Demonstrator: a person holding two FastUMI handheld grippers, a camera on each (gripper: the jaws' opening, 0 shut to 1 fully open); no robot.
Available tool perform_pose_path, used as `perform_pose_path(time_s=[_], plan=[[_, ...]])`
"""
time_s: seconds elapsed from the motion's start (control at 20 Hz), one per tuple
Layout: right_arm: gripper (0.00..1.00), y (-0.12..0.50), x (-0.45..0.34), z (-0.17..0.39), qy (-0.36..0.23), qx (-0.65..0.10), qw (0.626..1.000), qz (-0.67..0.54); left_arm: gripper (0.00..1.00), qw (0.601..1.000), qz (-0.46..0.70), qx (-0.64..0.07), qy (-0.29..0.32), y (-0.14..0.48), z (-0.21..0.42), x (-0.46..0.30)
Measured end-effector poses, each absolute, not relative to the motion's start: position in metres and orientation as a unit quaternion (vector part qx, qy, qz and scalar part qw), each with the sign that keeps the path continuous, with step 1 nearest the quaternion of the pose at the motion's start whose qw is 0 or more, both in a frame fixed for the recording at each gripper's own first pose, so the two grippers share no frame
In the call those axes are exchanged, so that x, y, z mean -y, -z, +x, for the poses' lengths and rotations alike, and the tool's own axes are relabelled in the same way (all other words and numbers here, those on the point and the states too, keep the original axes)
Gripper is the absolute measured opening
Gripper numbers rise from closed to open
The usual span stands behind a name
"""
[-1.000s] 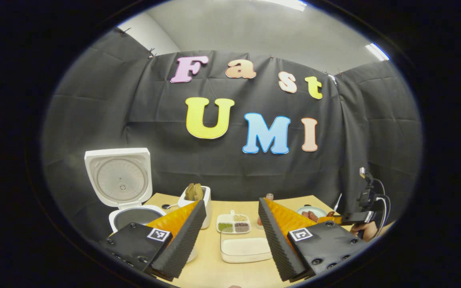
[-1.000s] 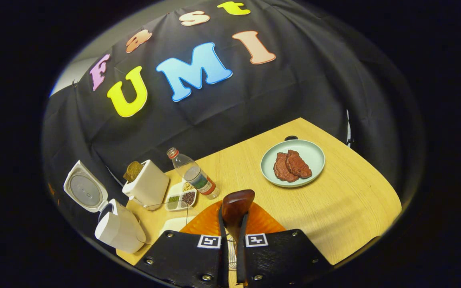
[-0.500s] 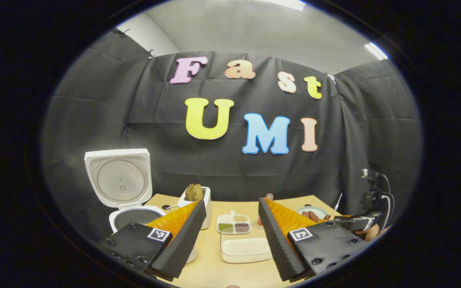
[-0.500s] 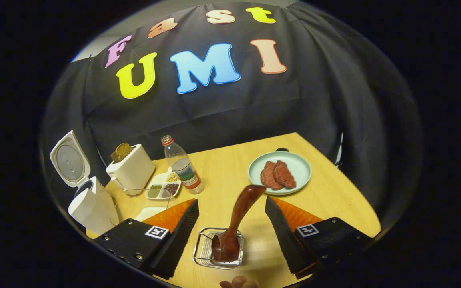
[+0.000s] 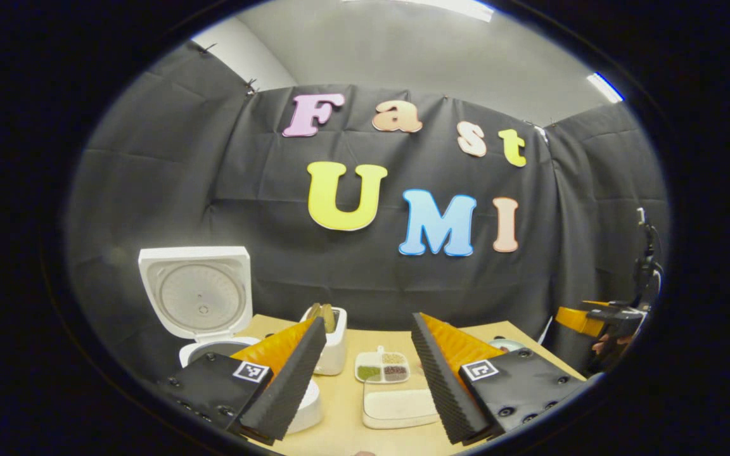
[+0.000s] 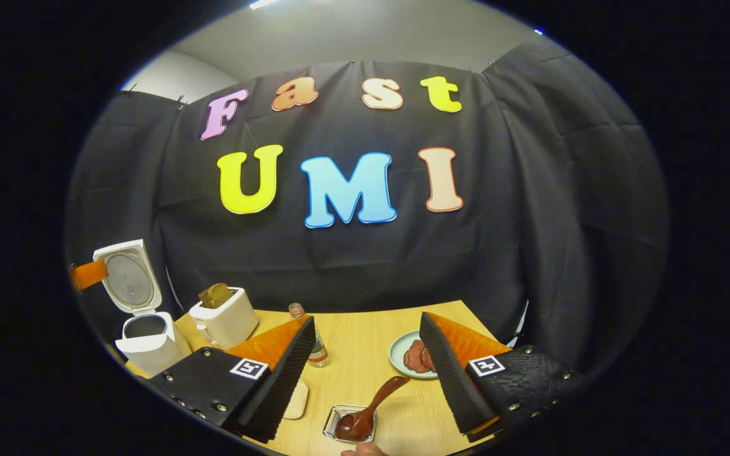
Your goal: Close the left gripper, press the button to open the rice cooker; take a wooden spoon from the chopstick holder with the right hand, scoop a spoonful of rice and pour it into the rice cooker, then put the wooden spoon back into the chopstick holder.
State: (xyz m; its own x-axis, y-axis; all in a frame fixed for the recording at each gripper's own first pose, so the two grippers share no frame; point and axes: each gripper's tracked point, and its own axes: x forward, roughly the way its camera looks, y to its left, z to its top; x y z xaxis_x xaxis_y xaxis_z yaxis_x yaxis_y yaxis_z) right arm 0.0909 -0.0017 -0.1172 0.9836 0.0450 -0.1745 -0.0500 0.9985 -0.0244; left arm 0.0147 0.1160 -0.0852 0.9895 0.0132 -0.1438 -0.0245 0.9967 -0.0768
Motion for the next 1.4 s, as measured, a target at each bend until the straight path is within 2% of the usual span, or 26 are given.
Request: perform_pose_path(time_s=[0.25,0.7,1.1,1.4], plan=[[0.99,0.09,-0.015,0.095,-0.033,-0.07,0.997,-0.003,0.94,0.996,-0.021,-0.065,-0.054,0.063,0.04,-0.17],[0.99,0.103,-0.025,0.114,-0.039,-0.092,0.995,0.002,0.95,0.978,-0.03,-0.068,-0.197,0.025,0.098,-0.31],[0.99,0.112,-0.019,0.136,-0.025,-0.101,0.994,0.017,0.95,0.947,-0.05,-0.087,-0.307,0.039,0.162,-0.416],[0.99,0.119,-0.007,0.139,-0.005,-0.105,0.994,0.037,0.95,0.929,-0.077,-0.127,-0.338,0.076,0.199,-0.466]])
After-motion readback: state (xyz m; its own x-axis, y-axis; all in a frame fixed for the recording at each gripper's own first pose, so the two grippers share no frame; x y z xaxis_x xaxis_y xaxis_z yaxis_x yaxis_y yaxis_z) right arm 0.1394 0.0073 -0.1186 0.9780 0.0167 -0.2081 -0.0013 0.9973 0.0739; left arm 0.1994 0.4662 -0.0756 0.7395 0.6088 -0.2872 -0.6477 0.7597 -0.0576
